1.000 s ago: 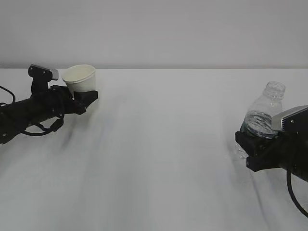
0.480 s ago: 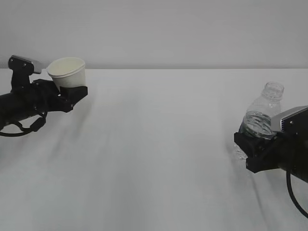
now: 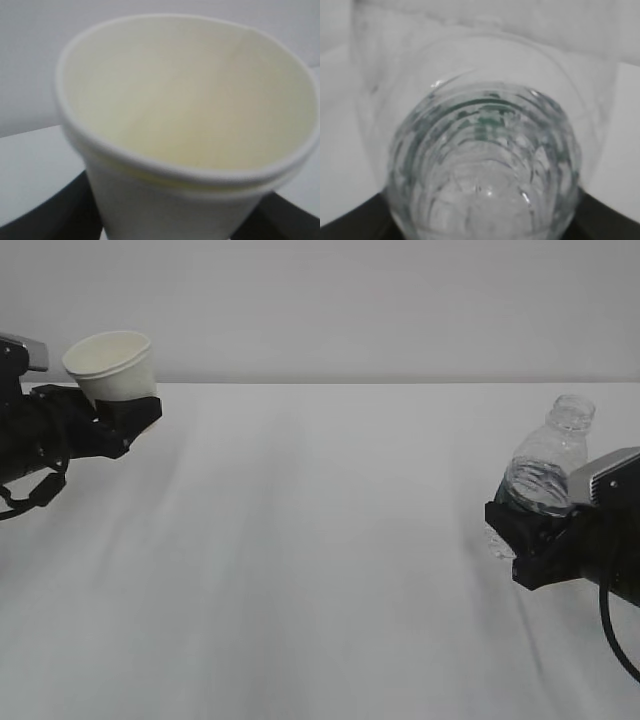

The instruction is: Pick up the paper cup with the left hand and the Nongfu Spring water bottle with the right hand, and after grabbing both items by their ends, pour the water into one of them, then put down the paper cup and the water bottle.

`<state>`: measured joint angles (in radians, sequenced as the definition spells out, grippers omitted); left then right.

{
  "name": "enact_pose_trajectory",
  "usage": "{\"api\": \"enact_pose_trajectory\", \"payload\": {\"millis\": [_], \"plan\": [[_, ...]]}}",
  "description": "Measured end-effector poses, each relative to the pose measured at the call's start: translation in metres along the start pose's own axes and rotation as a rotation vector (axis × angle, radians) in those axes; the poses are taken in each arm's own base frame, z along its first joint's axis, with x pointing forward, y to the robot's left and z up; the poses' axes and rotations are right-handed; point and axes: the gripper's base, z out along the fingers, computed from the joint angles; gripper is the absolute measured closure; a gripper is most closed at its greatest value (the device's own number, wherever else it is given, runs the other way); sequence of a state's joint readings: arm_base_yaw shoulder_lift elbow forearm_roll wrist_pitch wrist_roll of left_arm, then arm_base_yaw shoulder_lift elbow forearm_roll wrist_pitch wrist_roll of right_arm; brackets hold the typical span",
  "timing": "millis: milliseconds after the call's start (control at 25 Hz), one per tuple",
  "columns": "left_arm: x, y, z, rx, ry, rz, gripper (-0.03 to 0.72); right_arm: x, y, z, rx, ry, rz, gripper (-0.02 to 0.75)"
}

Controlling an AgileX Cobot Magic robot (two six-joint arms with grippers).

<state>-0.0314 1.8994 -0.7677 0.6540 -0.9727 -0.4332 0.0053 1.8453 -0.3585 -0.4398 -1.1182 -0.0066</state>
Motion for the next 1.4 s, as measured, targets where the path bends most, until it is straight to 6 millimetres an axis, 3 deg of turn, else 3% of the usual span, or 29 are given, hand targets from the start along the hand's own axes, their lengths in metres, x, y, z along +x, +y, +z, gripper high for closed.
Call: {"api": "enact_pose_trajectory", "payload": {"millis": [320, 680, 1040, 1400], "plan": [[-0.007, -0.018, -0.039, -0.052, -0.012, -0.018, 0.211, -0.005, 0.002, -0.002, -0.027, -0.019, 0.008, 0.295], [0.003, -0.033, -0.076, -0.119, 0.015, -0.02, 0.211, 0.0, 0.008, -0.008, -0.05, 0.008, 0.026, 0.295], [0.019, -0.047, -0.089, -0.093, 0.056, -0.032, 0.211, 0.001, 0.011, -0.015, -0.053, 0.016, 0.037, 0.295], [0.019, -0.088, -0.079, 0.111, 0.045, 0.022, 0.211, -0.01, 0.012, -0.019, -0.061, -0.029, 0.019, 0.296]]}}
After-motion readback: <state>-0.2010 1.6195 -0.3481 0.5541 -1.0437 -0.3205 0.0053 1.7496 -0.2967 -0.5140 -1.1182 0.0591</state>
